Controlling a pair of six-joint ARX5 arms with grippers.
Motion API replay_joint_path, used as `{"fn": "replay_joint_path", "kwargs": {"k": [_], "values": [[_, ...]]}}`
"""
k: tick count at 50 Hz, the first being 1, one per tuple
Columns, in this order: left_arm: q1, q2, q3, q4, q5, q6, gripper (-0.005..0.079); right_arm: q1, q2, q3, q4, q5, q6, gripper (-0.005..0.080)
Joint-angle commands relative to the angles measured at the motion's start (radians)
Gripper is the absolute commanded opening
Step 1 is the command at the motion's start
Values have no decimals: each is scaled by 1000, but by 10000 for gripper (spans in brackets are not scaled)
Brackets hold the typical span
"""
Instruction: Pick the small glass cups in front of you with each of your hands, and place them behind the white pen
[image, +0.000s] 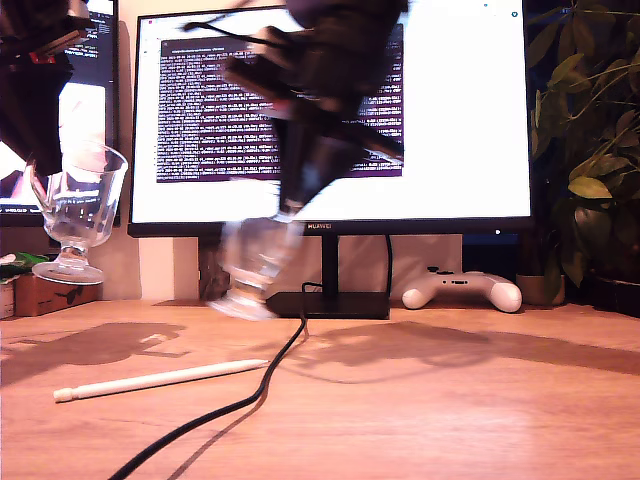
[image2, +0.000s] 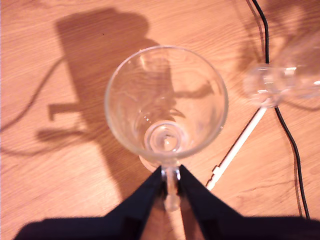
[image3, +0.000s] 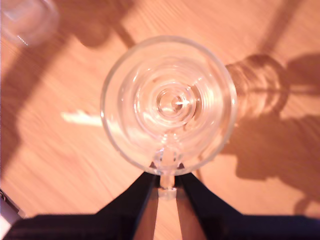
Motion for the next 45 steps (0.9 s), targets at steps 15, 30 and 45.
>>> {"fn": "replay_joint_path", "kwargs": {"k": [15,30,45], "values": [[-3,-23,5,6,14,6,-24,37,76,101,-35,-4,0,-13],[-3,-23,5,6,23,6,-24,38,103,102,-28,-4,1,-13],[-3,-23,5,6,24,6,-24,35,111,102,-14,0,9,-13]]}}
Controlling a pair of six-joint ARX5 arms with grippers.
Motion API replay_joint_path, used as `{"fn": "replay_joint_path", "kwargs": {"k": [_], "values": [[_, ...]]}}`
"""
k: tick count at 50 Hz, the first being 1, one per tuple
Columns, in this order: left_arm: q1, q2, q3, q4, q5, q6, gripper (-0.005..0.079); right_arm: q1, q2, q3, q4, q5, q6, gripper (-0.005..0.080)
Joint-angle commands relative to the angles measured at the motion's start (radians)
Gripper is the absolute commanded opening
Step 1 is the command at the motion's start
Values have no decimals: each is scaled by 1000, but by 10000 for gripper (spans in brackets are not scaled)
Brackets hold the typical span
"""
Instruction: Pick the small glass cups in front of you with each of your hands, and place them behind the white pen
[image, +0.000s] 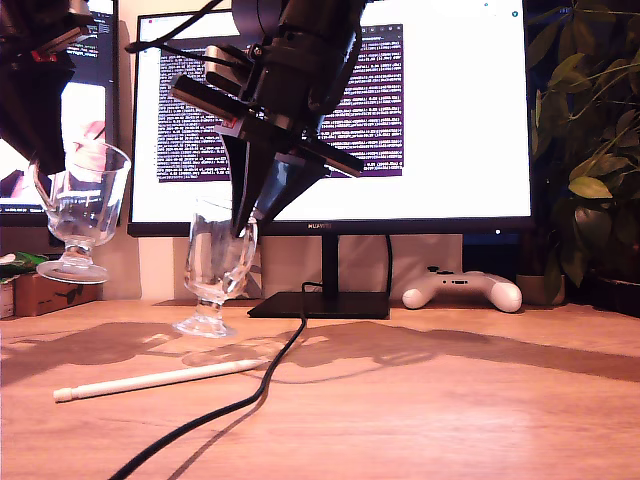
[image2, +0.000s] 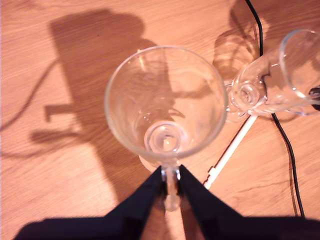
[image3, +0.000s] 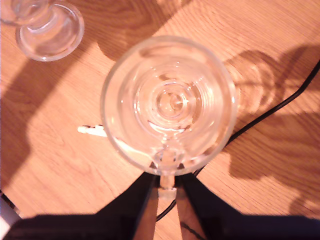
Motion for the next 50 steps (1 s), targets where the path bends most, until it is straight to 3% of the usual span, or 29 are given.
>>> {"fn": "replay_joint_path", "kwargs": {"k": [1,50], "values": [[-3,-23,5,6,10,6,-24,4,6,12,19,1,7,-13],[-3,-23,5,1,17,6,-24,5,43,12,16,18,25,-13]]}}
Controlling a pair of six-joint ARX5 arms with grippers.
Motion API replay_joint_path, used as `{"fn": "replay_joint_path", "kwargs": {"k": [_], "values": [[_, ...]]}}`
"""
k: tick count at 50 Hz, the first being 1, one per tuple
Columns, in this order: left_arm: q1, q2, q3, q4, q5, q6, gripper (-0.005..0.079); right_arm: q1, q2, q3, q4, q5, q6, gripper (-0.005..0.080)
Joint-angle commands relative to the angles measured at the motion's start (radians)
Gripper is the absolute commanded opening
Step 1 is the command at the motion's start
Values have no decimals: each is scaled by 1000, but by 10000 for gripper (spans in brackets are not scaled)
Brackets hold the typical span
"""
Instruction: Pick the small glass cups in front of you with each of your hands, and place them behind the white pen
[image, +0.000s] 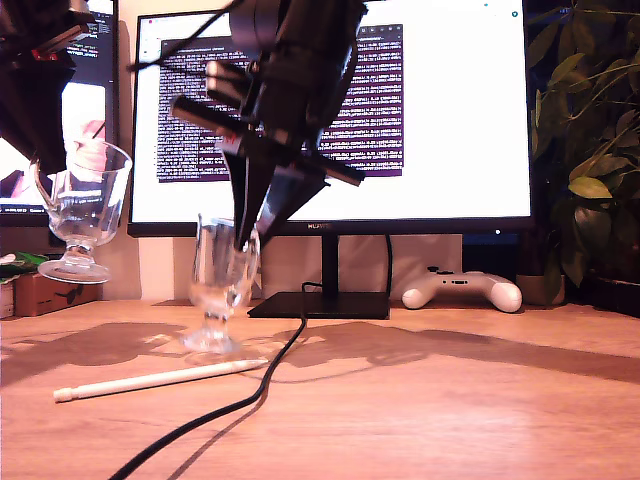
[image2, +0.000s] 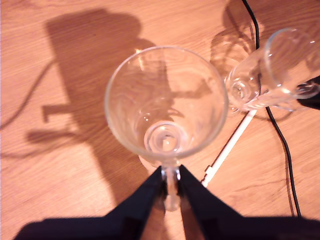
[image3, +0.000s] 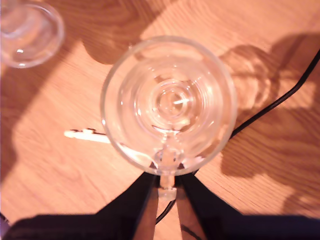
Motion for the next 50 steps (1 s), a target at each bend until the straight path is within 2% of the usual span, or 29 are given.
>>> {"fn": "replay_joint_path", "kwargs": {"k": [1,29,38,50], "values": [[-3,-23,5,7,6,6,-24,5,11,12,14,-3,1,-13],[-3,-23,5,3,6,6,-24,13,38,12,19,-6,2,-11],[-3,-23,5,5,10,7,-24,17,38,12,-3,-10,1,112],[-3,-23,5,7,10,7,-24,25,38,13,0,-41,4,139]]}}
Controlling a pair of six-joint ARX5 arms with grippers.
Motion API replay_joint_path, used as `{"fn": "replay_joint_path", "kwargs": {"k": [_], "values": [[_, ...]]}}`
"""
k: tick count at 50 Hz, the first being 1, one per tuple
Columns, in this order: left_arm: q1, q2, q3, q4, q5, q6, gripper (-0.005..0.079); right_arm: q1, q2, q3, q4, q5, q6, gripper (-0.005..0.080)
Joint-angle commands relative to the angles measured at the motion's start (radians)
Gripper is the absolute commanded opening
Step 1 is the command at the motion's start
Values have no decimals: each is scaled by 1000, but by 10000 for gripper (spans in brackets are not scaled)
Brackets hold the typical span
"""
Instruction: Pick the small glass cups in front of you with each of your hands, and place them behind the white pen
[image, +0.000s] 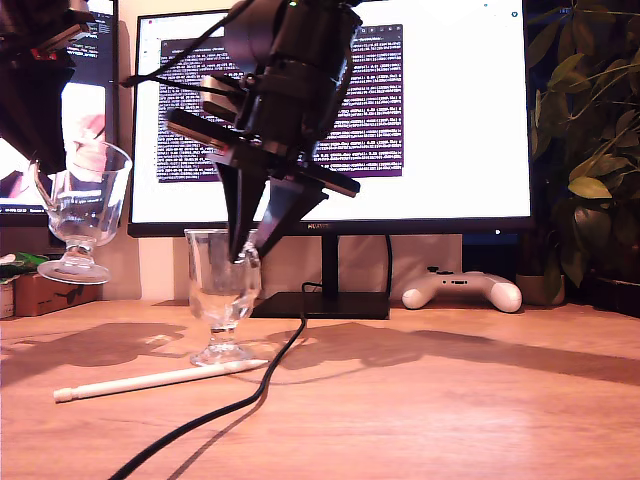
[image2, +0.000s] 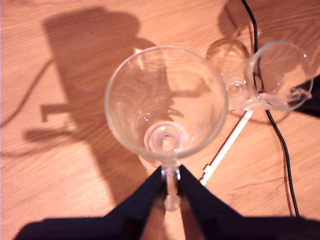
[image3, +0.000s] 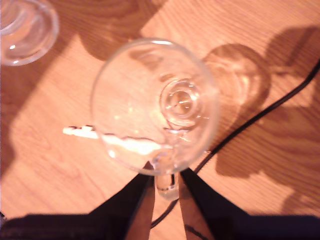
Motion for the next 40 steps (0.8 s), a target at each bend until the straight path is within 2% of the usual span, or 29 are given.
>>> {"fn": "replay_joint_path", "kwargs": {"k": [1,12,20,40], "values": [[-3,-23,5,11,6,6,-24,15,25,12,6,-24,4,147],[-3,-23,5,10,6,6,-24,26,25,12,13,-34,4,199],[-3,-23,5,5,6,7,-24,25,25,13,10,-34,3,206],[-3,-23,5,5,23,6,-24,10,23,49,-51,-34,4,402]]}}
